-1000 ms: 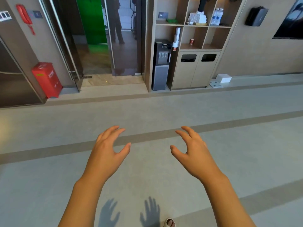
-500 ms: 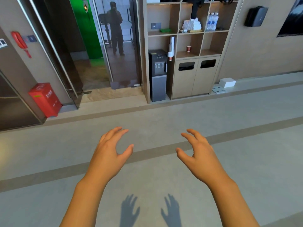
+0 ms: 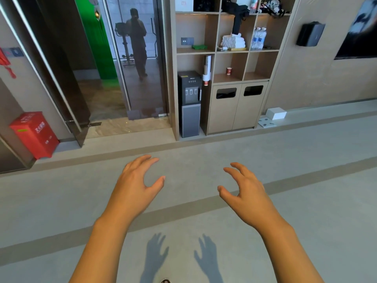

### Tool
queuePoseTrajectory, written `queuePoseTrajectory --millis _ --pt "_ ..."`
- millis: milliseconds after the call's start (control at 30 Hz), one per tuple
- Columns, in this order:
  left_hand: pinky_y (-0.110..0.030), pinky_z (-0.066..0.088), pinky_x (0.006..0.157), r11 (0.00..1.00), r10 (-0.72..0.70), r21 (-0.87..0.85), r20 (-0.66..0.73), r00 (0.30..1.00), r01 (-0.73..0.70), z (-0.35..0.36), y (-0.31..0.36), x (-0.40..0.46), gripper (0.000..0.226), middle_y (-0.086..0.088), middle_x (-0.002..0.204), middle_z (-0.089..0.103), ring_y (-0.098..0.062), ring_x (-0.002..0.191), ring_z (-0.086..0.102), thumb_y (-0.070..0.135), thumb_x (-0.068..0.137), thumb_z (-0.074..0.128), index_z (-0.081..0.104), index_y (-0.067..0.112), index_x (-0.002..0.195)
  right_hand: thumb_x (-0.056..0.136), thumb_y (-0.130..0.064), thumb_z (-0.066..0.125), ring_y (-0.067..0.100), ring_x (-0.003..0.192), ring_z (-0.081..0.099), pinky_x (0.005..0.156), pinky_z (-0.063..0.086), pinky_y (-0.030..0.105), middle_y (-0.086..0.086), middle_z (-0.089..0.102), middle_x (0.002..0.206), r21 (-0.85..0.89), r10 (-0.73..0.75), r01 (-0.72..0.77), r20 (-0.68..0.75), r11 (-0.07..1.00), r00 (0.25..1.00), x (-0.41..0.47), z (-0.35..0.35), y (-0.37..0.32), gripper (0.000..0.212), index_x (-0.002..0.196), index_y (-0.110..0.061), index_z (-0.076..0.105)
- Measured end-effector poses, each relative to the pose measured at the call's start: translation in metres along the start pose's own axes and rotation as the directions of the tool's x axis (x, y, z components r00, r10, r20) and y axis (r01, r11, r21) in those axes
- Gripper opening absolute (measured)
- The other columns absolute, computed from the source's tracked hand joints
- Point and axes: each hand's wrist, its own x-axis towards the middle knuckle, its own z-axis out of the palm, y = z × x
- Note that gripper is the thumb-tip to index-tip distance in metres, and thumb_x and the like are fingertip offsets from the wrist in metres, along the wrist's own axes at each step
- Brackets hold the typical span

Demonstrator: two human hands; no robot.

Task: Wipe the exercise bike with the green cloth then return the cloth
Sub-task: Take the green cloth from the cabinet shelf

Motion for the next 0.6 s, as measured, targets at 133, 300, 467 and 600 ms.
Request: queuePoseTrajectory --millis 133,300,467,600 --pt "-0.028 0.032 0.115 0.999 0.029 -0.029 -0.026 0.999 -0.03 -0.003 -0.016 0.08 0.052 0.01 0.153 0.05 -0.016 0.142 0.042 0.039 0.093 0.071 0.059 0.032 0.143 0.098 -0.054 0.058 0.014 0.153 0.03 0.125 0.032 0.046 -0.012 0.031 0.167 -0.044 -0.016 0.014 -0.037 0.999 0.999 0.077 -0.001 -0.021 0.063 0.156 -0.031 0.045" --pt "-0.03 0.032 0.116 0.995 0.058 -0.082 -0.015 0.998 -0.059 -0.008 -0.038 0.162 0.055 0.014 0.155 0.047 -0.011 0.144 0.038 0.045 0.094 0.066 0.054 0.036 0.147 0.097 -0.057 0.056 0.014 0.152 0.032 0.124 0.034 0.046 -0.013 0.032 0.167 -0.05 -0.013 0.009 -0.073 0.999 0.997 0.162 0.006 -0.048 0.065 0.156 -0.034 0.044" --pt "-0.036 0.037 0.118 0.992 0.066 -0.11 0.015 0.998 -0.064 -0.004 -0.075 0.223 0.054 0.014 0.153 0.049 -0.012 0.143 0.04 0.048 0.093 0.064 0.056 0.036 0.145 0.097 -0.06 0.055 0.015 0.152 0.033 0.123 0.033 0.044 -0.013 0.031 0.167 -0.068 0.014 -0.018 -0.06 0.998 0.998 0.223 0.031 -0.06 0.065 0.156 -0.036 0.044" --pt "-0.036 0.037 0.116 0.993 0.056 -0.104 0.015 0.998 -0.054 0.001 -0.095 0.271 0.053 0.011 0.153 0.05 -0.015 0.143 0.041 0.043 0.094 0.067 0.057 0.033 0.144 0.098 -0.059 0.056 0.016 0.151 0.035 0.122 0.035 0.045 -0.013 0.031 0.167 -0.103 0.029 -0.033 -0.047 0.994 0.998 0.264 0.045 -0.06 0.064 0.156 -0.035 0.045"
